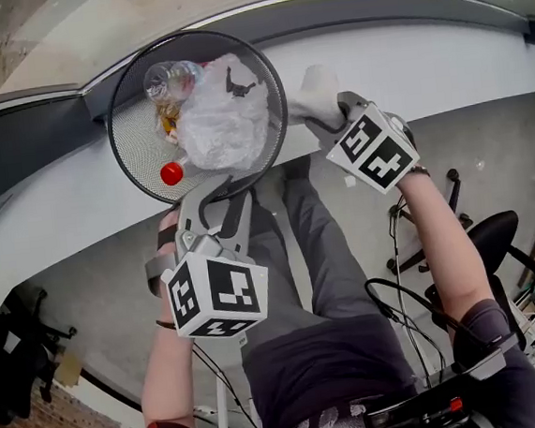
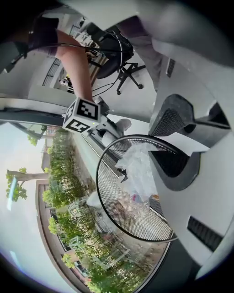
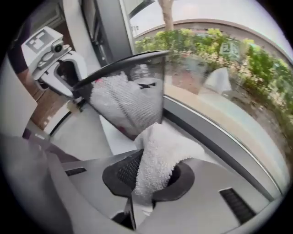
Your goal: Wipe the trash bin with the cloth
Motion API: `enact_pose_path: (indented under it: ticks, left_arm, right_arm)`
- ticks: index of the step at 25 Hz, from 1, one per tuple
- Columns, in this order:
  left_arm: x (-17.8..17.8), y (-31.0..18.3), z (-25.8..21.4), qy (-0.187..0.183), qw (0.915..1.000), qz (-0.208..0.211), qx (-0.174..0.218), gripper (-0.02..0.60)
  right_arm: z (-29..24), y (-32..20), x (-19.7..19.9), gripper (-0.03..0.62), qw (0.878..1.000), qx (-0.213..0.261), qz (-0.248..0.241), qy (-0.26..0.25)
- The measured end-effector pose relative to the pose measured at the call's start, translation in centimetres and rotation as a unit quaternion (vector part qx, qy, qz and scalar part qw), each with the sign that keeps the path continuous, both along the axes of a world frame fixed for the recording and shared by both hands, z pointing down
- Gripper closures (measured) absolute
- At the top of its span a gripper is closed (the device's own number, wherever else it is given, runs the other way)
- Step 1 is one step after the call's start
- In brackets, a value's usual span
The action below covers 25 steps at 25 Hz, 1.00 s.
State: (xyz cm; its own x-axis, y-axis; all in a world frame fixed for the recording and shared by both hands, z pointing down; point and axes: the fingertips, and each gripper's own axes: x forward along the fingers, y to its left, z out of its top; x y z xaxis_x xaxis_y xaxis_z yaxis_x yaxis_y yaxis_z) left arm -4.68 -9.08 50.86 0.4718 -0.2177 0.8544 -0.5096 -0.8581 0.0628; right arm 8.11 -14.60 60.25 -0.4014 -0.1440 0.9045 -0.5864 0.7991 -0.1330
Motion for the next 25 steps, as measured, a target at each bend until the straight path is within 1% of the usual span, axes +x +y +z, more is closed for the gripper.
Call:
enact_pose_path:
  ticks: [1,2,3,4,5,6,7,8,9,12,13,14,15,16,17,18,20,21,23,24,25]
  left_arm:
    - [-0.1,-0.1,-0.1,0.003,1.0,-0.002,-0.001,0.485]
    - [-0.3,-0.1,-0.2,0.004,1.0,-0.004,0.0,0.485]
    - [-0.4,-0.2,-0.2,0.005,1.0,-0.004,0.002,0.485]
    - [-0.5,-0.2,-0.3,0.004,1.0,-0.003,0.005,0.485]
    - [-0.4,-0.2,-0.3,0.003,1.0,0.0,0.009,0.485]
    - [-0.4,-0.2,-0.3,0.002,0.9999,0.002,0.012,0.485]
    - [-0.3,-0.3,-0.3,0.001,0.9999,0.001,0.012,0.485]
    - [-0.1,-0.4,-0.3,0.001,0.9999,-0.006,0.011,0.485]
    - [0.1,-0.5,-0.3,0.002,0.9998,-0.017,0.008,0.486]
    - [1.1,-0.7,-0.5,0.013,0.9978,-0.065,-0.005,0.486]
    - [1.6,-0.8,-0.6,0.023,0.9962,-0.083,-0.011,0.486]
    - [2.2,-0.9,-1.0,0.041,0.9936,-0.104,-0.019,0.49]
    - [2.8,-1.1,-1.4,0.066,0.9894,-0.125,-0.031,0.497]
    - [3.4,-1.3,-1.9,0.092,0.9839,-0.147,-0.043,0.516]
    - [3.7,-1.6,-2.3,0.11,0.9793,-0.161,-0.052,0.554]
    - [3.8,-1.8,-2.6,0.117,0.9784,-0.162,-0.052,0.555]
    - [3.6,-1.6,-2.8,0.107,0.985,-0.129,-0.04,0.555]
    - [3.4,-1.2,-3.2,0.103,0.9882,-0.107,-0.038,0.555]
    - [2.4,0.0,-4.4,0.097,0.9926,-0.061,-0.04,0.555]
    - [1.3,0.6,-4.7,0.082,0.9955,-0.031,-0.035,0.554]
    - [-0.1,1.0,-4.5,0.049,0.9986,0.005,-0.019,0.546]
  right_arm:
    - [0.2,-1.4,1.5,0.534,0.999,0.014,0.033,0.011]
    - [0.4,-2.6,2.8,0.534,0.998,0.025,0.053,0.025]
    - [0.6,-3.4,3.9,0.534,0.997,0.03,0.056,0.046]
    - [0.9,-3.6,4.7,0.534,0.996,0.028,0.042,0.072]
    - [1.3,-3.1,5.1,0.534,0.995,0.019,0.012,0.099]
    - [1.8,-2.1,4.9,0.534,0.992,0.007,-0.027,0.12]
    - [2.1,-0.7,4.1,0.534,0.989,-0.005,-0.067,0.13]
    - [2.4,0.8,2.6,0.534,0.987,-0.014,-0.103,0.126]
    - [2.4,2.3,0.8,0.534,0.985,-0.022,-0.13,0.112]
    - [2.2,6.4,-5.1,0.534,0.98,-0.033,-0.188,0.054]
    - [1.9,7.6,-7.0,0.534,0.977,-0.03,-0.208,0.036]
    - [1.4,8.7,-8.7,0.534,0.973,-0.023,-0.228,0.017]
    - [0.7,9.7,-10.4,0.534,0.969,-0.014,-0.247,-0.002]
    - [-0.1,10.6,-11.8,0.534,0.965,-0.005,-0.262,-0.023]
    - [-0.9,11.4,-13.0,0.534,0.961,0.002,-0.273,-0.044]
    - [-1.6,12.1,-13.8,0.534,0.959,0.005,-0.279,-0.059]
    - [-1.9,12.7,-14.2,0.534,0.957,0.006,-0.28,-0.07]
    - [-1.6,12.5,-13.7,0.534,0.959,0.008,-0.276,-0.066]
    - [-0.9,11.1,-11.8,0.534,0.966,0.015,-0.255,-0.049]
    - [-0.7,9.9,-10.6,0.534,0.97,0.019,-0.238,-0.038]
    - [-0.6,8.4,-9.2,0.534,0.976,0.023,-0.215,-0.028]
